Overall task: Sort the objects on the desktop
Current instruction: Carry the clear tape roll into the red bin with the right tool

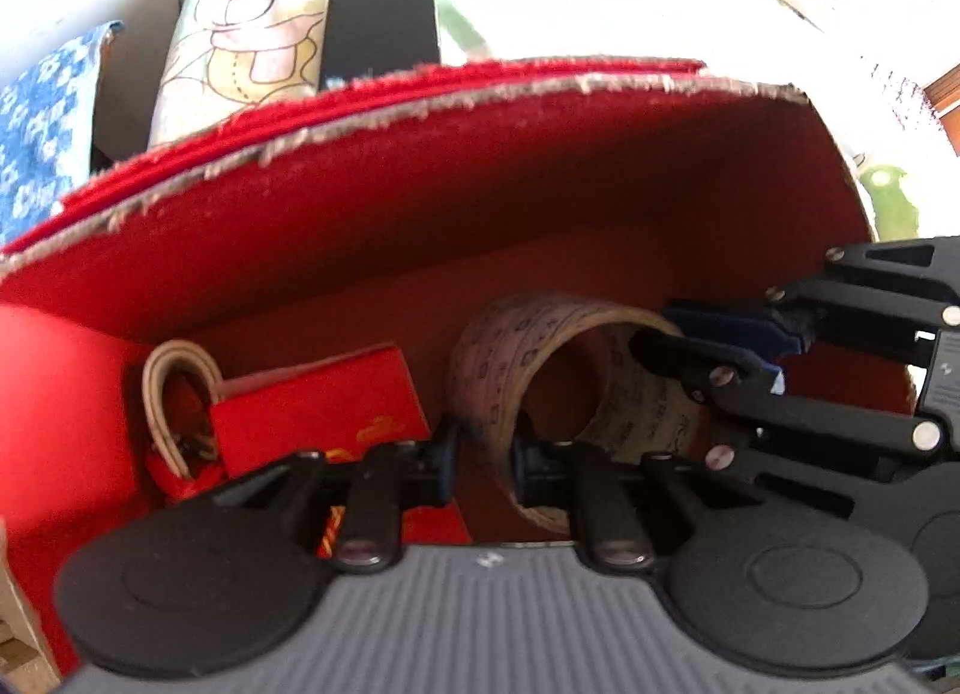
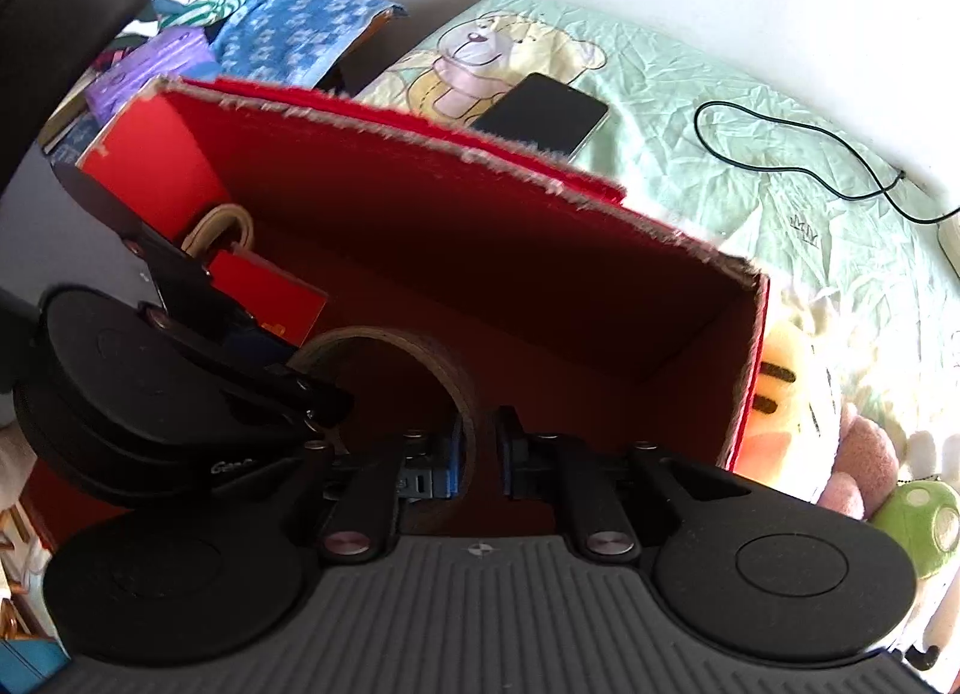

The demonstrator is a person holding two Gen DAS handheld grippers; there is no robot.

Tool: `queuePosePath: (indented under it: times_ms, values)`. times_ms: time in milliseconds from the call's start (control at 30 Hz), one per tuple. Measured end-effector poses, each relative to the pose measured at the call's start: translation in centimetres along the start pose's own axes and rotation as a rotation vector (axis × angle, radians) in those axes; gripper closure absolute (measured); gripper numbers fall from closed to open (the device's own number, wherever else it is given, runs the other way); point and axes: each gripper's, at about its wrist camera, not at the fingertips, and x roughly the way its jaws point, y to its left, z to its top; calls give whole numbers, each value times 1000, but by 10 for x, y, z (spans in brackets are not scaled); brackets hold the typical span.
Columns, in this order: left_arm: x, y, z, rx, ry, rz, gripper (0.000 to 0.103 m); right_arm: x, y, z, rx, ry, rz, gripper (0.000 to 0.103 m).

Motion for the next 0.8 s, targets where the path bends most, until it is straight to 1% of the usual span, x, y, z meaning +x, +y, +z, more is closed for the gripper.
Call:
queuePosePath:
  times_ms: [133, 200, 300, 333, 400, 467, 533, 567, 633, 667, 700, 733, 800]
  values:
    - [2, 0, 5, -9, -13, -11, 90, -5, -5, -1, 1, -7, -11, 93]
    - [7, 0, 7, -22, -7, -10, 86, -6, -6, 1, -7, 1, -20, 93]
    - [13, 3, 9, -51, 11, -37, 84, -14, -7, 0, -8, -4, -41, 92]
    - [13, 2, 9, -50, 6, -42, 84, -18, -8, 0, -3, -12, -43, 91]
    - [10, -1, 6, -40, -6, -40, 82, -27, -12, -4, 11, -33, -48, 85]
    - [5, -3, 2, -31, -17, -51, 82, -36, -20, -9, 40, -56, -34, 85]
    - [-2, -4, -5, -10, -30, -67, 79, -44, -30, -15, 84, -81, -9, 85]
    - [-8, -5, -10, -5, -39, -77, 74, -47, -35, -18, 105, -94, 5, 85]
    - [-20, -5, -19, 7, -67, -89, 70, -51, -41, -22, 130, -115, 32, 85]
    - [-24, -8, -22, 17, -78, -82, 64, -54, -43, -25, 138, -124, 39, 85]
    - [-25, -11, -25, 26, -78, -68, 63, -56, -45, -28, 146, -132, 44, 85]
    - [-26, -4, -11, 32, -69, -55, 63, -58, -42, -26, 153, -140, 50, 86]
    - [-21, -7, -11, 34, -50, -44, 65, -64, -46, -32, 172, -165, 66, 87]
